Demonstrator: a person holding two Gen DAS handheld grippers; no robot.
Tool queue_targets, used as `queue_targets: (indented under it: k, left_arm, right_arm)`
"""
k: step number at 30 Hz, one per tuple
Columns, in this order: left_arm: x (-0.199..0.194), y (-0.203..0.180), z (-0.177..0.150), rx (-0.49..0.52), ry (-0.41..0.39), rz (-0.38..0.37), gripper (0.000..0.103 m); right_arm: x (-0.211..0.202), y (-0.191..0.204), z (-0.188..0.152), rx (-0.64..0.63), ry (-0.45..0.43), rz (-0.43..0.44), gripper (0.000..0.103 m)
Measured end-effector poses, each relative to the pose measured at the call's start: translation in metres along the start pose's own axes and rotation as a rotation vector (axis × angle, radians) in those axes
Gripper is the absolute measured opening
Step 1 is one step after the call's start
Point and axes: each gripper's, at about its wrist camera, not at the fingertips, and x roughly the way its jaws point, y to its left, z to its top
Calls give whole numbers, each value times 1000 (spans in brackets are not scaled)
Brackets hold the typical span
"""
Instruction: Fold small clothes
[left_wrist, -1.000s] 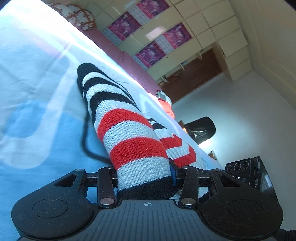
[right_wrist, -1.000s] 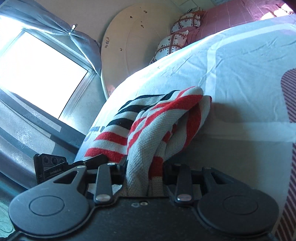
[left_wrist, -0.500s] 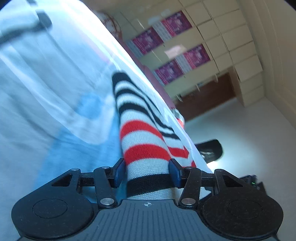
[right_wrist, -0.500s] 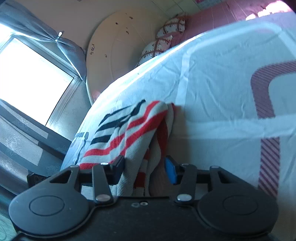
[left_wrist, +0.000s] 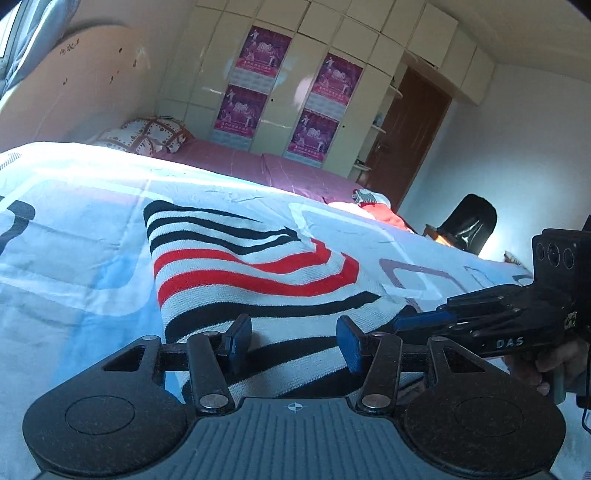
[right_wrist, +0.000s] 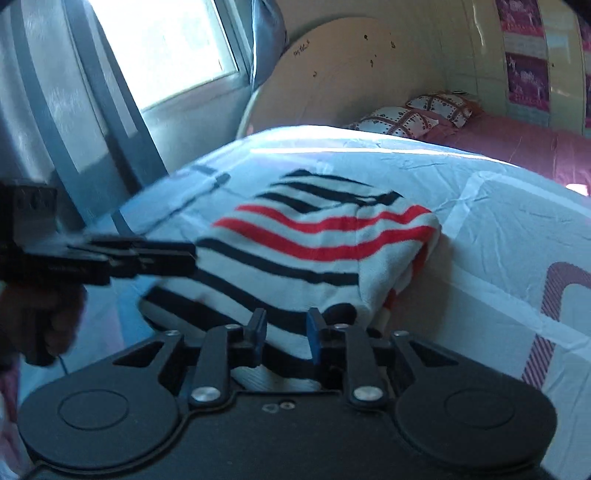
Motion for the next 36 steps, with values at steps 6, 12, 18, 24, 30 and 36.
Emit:
queue_targets:
  k: [6,12,18,24,30,36]
  left_arm:
    - [-10,-1,-14,-3,24,29,50]
    - [-11,5,20,25,-31,8,50]
    - [46,39,51,-91,4,-23,50]
    - [59,28,29,3,80,83,50]
    - [-10,17,14,9,-19,93,50]
    - [-37,10,-28,2,16,142,60]
  right_arm:
    - [11,-18,-20,116,-18,-28,0]
    - [-1,-22,11,160,-114,-79,18]
    - [53,-53,51,203,-67,-148,17]
    - [74,-50,48,168,-24,-188,16]
    - [11,-26,34,155,-83,-174,26]
    - [-1,14,-15,-20,31,-225,26]
